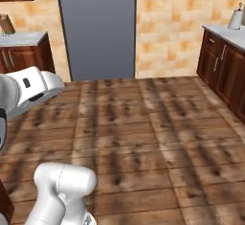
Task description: Retrieve the tupperware and aluminum foil from the cabinet and place them on the dining counter near the plate with squash and lemon to prepare for storing leftovers.
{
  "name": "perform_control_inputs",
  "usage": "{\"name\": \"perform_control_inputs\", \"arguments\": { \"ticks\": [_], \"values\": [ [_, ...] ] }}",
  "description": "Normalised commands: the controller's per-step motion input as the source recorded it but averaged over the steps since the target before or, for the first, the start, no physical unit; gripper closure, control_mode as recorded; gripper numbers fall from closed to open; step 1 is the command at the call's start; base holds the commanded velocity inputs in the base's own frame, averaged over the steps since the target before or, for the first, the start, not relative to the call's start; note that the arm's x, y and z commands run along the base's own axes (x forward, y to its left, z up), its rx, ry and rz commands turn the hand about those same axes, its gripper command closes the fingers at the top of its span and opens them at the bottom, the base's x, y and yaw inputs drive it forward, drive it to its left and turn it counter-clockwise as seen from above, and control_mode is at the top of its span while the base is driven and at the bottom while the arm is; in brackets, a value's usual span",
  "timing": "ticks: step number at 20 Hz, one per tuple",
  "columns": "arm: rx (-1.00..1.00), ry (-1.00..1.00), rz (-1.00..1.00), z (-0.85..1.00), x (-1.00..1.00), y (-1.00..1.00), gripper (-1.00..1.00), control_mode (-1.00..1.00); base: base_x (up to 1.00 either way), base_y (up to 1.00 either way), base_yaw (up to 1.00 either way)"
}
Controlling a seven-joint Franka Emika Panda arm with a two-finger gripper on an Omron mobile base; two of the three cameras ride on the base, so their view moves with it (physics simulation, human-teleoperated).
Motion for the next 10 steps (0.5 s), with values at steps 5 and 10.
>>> {"name": "perform_control_inputs", "arguments": {
  "ticks": [5,10],
  "values": [
    [0.00,0.00,0.00,0.00,0.00,0.00,-1.00,1.00,1.00,0.00,0.59],
    [0.00,0.00,0.00,0.00,0.00,0.00,-1.00,1.00,1.00,0.00,0.60]
  ]
}}
